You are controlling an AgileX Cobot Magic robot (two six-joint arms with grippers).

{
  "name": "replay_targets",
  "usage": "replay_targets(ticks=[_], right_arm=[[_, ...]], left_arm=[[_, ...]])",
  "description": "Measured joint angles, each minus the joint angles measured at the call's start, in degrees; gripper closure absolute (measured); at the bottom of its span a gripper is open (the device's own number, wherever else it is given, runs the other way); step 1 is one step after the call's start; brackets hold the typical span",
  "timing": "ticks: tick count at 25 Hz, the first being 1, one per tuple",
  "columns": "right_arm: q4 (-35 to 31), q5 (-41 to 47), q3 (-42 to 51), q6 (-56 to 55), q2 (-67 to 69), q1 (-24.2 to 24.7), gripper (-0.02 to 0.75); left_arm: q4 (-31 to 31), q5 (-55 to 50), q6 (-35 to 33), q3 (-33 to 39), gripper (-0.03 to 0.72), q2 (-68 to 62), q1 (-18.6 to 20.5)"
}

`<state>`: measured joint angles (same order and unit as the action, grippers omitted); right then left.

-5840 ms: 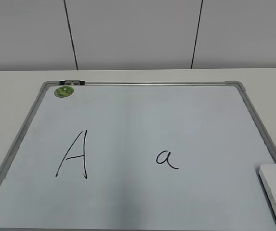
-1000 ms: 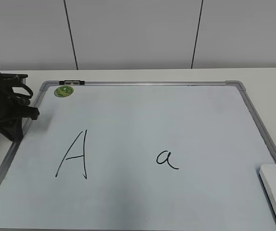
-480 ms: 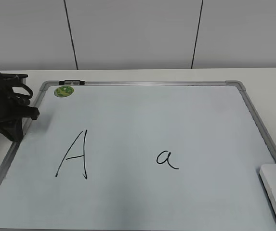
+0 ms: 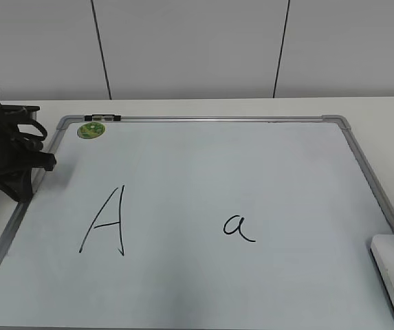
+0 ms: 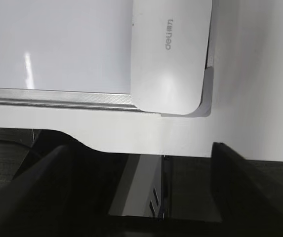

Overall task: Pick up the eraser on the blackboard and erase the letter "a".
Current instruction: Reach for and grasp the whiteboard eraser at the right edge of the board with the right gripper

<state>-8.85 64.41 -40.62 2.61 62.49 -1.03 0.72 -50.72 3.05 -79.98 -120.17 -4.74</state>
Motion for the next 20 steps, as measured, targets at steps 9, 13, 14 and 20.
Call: replay_targets(ticks=[9,13,14,20], right_arm=[[-0.02,-7.06,0.0,-0.34,9.37,0.0,0.076],[-0.02,-9.05,-0.14,-0.58,12.28,0.0,0.076],[-0.02,-9.66,-0.18,-0.58,12.95,0.0,0.076],[0.23,-11.03,-1.61,-1.23,17.12,0.0,0.076]], left_arm=[[0.08,-0.04,0.0,0.0,0.633,0.0,0.0],[0.08,-0.04,0.0,0.0,0.633,0.0,0.0],[0.08,-0.04,0.0,0.0,0.633,0.0,0.0],[0.08,-0.04,0.0,0.0,0.633,0.0,0.0]])
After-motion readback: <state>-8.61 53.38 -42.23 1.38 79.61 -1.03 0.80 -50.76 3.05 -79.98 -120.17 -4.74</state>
